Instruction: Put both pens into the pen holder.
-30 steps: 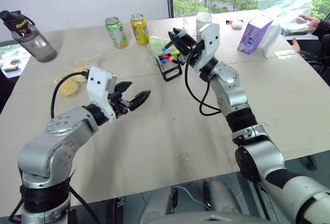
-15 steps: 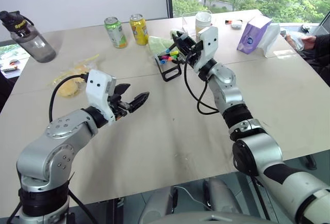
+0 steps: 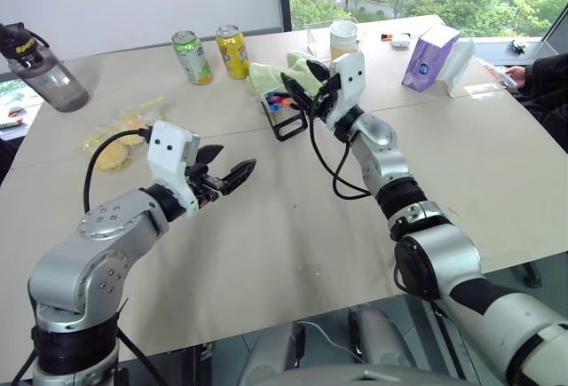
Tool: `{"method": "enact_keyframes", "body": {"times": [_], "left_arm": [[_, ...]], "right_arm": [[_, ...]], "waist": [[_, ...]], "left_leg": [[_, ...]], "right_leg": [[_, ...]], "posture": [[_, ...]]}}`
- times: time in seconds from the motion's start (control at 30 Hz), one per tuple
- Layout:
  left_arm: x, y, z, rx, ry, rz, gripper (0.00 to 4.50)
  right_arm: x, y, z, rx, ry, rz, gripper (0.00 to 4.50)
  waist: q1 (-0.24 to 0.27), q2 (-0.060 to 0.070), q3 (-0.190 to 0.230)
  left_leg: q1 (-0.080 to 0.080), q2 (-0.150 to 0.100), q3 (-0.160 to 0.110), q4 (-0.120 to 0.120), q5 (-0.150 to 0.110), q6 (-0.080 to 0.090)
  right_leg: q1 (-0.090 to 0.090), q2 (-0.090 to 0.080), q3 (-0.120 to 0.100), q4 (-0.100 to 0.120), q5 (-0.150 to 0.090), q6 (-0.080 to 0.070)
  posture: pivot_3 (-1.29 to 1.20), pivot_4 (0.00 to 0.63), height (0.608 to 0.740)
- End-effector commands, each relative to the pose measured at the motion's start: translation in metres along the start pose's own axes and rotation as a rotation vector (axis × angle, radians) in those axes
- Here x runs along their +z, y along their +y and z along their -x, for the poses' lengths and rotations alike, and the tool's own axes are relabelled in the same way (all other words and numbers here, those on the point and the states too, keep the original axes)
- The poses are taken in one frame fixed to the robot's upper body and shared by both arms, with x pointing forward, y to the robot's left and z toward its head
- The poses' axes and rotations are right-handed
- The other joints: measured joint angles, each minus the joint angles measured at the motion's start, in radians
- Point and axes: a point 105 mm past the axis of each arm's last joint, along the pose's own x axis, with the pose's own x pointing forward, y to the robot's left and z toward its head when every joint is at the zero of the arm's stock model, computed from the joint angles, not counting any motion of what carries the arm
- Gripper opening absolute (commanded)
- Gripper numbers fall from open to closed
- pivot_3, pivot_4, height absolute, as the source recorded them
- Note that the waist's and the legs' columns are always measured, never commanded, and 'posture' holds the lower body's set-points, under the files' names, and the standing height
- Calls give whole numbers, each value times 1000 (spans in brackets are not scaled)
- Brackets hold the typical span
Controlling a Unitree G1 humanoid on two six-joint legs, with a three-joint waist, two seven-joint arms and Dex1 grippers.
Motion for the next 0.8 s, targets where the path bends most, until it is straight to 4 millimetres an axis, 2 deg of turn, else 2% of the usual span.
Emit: {"method": "enact_keyframes", "body": {"times": [0.03,0.23,0.37,0.53,0.63,0.73,0.8], "left_arm": [[14,-1,5,11,-50,-57,3919],[13,-1,5,9,-47,-58,3919],[10,-2,5,11,-43,-56,3919],[11,-2,9,51,-138,-91,3919],[-8,-10,14,45,-107,-69,3919],[-29,-18,24,21,-59,-73,3919],[-43,-20,29,23,-29,-64,3919]], "right_arm": [[20,3,-9,12,-67,19,4076],[26,0,-6,12,-91,30,4076],[30,7,7,100,-120,36,4076],[22,11,54,248,-44,16,4076],[22,4,93,281,19,12,4076],[17,6,143,366,116,-24,4076],[10,7,168,394,200,-52,4076]], "waist": [[0,0,0],[0,0,0],[1,0,0],[7,0,0],[10,0,0],[21,0,0],[29,0,0]], "left_leg": [[0,0,0,0,0,0],[0,0,0,0,0,0],[0,0,0,0,0,0],[-1,0,-1,0,0,0],[-1,0,0,0,0,0],[-1,0,-1,-2,0,0],[-1,0,0,-2,-1,1]], "right_leg": [[0,0,0,0,0,0],[0,0,0,0,0,0],[0,0,0,0,0,0],[0,-1,-1,-1,0,0],[0,-1,0,-1,0,0],[0,-2,0,-3,0,0],[1,-1,0,-5,0,0]], "posture": [[0,150,740],[0,150,740],[0,150,740],[0,150,740],[0,150,740],[0,150,740],[0,150,740]]}}
